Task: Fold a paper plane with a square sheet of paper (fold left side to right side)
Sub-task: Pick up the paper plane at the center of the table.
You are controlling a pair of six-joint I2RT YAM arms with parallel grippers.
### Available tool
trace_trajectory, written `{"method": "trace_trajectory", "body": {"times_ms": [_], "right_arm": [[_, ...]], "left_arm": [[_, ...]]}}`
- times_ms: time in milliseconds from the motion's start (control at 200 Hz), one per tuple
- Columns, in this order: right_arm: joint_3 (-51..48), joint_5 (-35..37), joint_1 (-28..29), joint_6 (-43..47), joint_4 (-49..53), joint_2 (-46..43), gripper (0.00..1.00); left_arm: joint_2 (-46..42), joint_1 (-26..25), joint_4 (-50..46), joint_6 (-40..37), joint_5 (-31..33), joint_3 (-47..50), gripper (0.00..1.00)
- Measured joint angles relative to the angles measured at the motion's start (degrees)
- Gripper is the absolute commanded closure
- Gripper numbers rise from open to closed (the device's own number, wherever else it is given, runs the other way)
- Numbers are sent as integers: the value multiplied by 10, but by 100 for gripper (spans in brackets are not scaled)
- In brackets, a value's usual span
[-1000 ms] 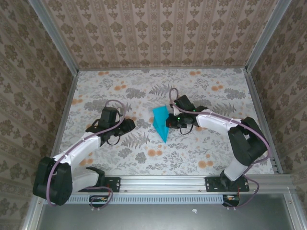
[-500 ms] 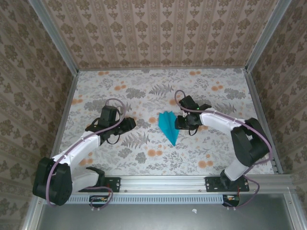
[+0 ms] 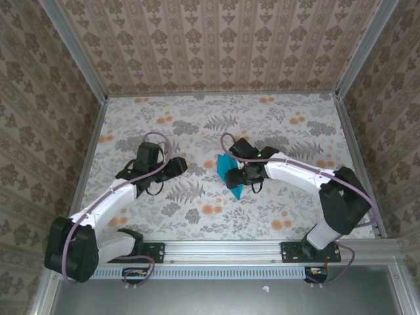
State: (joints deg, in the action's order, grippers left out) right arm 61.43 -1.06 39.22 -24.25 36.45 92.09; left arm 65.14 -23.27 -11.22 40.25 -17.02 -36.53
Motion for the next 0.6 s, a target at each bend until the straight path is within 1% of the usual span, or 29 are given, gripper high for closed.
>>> {"method": "trace_trajectory", "body": {"times_ms": [325,605], "right_arm": [[48,-2,16,31,0,72,25],[70,-1,17,43,1,115,40]], "left_arm": [[-8,0,-2,0,4,0,40],[-8,0,-2,0,4,0,40]]}}
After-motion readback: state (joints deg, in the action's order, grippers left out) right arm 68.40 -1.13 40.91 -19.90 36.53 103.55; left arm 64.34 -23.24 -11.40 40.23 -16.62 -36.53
